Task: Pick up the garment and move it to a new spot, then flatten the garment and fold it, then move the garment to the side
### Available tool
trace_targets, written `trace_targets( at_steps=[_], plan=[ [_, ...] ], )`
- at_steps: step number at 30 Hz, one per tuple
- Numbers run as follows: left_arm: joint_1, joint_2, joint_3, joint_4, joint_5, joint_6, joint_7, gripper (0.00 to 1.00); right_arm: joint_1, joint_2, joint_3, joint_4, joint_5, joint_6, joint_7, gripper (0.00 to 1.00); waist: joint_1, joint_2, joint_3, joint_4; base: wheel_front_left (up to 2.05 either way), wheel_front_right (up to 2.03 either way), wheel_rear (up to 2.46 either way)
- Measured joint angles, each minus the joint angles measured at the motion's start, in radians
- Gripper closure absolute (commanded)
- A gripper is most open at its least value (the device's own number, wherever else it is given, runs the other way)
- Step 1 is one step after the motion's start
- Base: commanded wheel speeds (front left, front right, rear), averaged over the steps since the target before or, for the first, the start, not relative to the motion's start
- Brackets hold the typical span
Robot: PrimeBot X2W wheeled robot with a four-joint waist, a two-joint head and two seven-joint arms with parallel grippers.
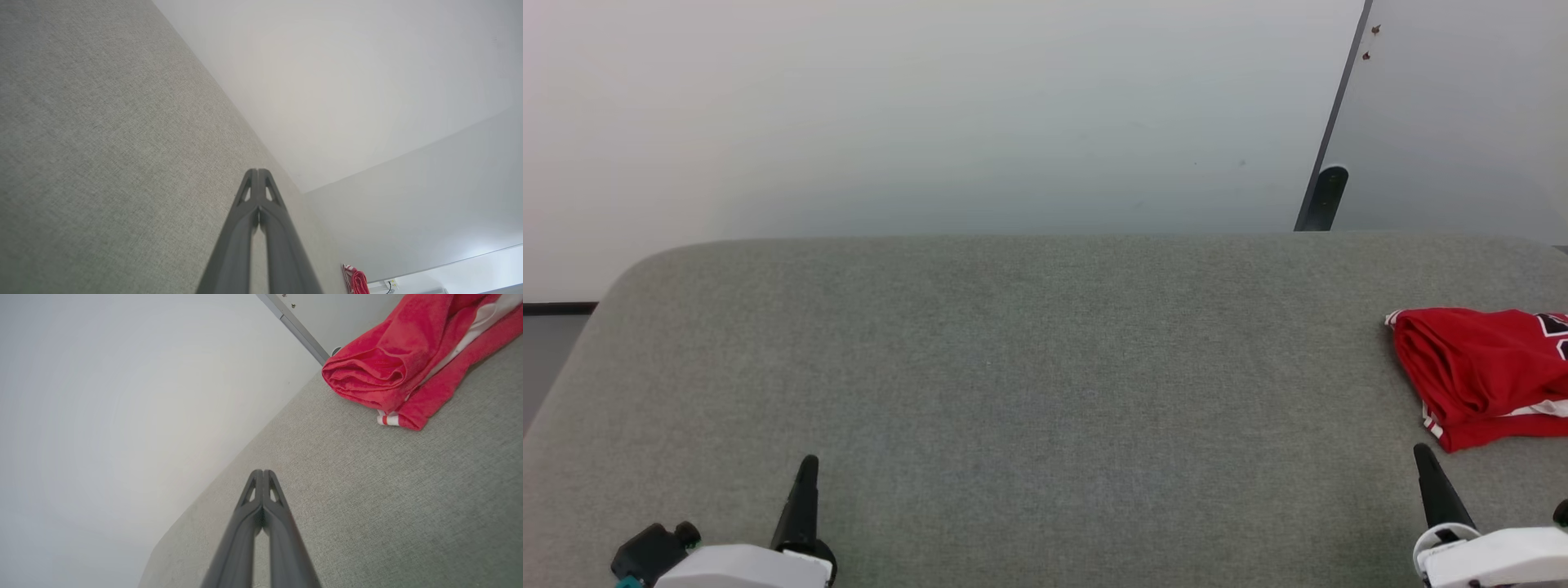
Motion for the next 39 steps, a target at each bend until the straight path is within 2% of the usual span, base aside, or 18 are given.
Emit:
trace_targets(
  at_steps=[39],
  plan=[
    [-0.039,-0.037,0.037,-0.028,-0.324,0.0,0.098,1.0,-0.037,0.039,-0.026,-0.021,0.382,-0.001,0.079,1.0,0.0,0.0,0.029,-0.005,0.0,0.0,0.0]
  ],
)
